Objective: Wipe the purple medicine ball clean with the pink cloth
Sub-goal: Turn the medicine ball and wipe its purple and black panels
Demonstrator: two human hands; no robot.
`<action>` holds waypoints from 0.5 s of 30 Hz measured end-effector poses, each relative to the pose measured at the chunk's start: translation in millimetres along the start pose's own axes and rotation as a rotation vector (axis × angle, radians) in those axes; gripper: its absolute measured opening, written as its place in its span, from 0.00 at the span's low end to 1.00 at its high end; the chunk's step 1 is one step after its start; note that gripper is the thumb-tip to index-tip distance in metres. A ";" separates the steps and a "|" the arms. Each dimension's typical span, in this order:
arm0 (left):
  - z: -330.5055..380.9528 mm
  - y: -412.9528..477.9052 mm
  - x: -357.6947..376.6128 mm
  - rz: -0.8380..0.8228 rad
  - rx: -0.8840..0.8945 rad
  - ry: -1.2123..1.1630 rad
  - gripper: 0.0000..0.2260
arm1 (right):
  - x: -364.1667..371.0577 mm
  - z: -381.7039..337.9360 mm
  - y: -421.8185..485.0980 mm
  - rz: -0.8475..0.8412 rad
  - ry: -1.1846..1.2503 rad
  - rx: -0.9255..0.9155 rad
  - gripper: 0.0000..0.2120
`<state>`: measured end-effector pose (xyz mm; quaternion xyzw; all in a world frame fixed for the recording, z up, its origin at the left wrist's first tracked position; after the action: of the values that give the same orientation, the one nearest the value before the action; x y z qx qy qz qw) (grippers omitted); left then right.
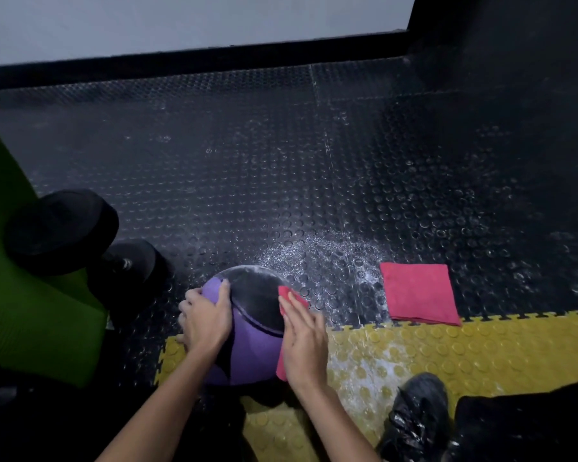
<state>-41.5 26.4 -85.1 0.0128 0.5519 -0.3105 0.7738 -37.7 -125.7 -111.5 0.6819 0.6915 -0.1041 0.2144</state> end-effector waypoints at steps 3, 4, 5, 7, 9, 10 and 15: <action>-5.9 1.7 0.3 0.057 0.014 0.012 0.25 | -1.4 17.3 -4.3 -0.087 0.138 0.227 0.18; -10.8 3.6 0.9 0.073 0.025 0.006 0.24 | -2.1 24.3 -4.6 -0.084 0.177 0.366 0.18; -16.3 6.2 1.5 0.082 0.034 0.013 0.23 | -1.2 27.2 -4.1 -0.081 0.192 0.451 0.18; -23.0 9.2 0.9 0.099 0.041 0.020 0.22 | 4.5 12.1 -0.5 -0.076 0.150 0.396 0.17; -25.6 9.9 0.7 0.109 0.028 0.002 0.21 | 13.8 -21.6 2.3 -0.054 0.090 0.123 0.16; -26.3 9.7 0.8 0.113 0.025 -0.011 0.21 | 20.4 -33.7 2.1 -0.069 0.040 -0.011 0.16; -33.3 10.6 -1.9 0.126 0.008 -0.060 0.20 | 23.9 -16.5 10.8 -0.142 -0.081 -0.066 0.17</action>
<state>-64.8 47.9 -99.9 0.0412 0.5251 -0.2637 0.8081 -29.1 -96.5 -105.7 0.6190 0.7319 -0.1238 0.2568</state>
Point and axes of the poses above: each hand's wrist, its own y-axis towards the middle knuckle, its own x-axis out of the palm, z = x × y, the point moved 2 cm from there along y, towards the middle knuckle, and after that the axes turned 12 degrees about y, right-handed, at the moved point
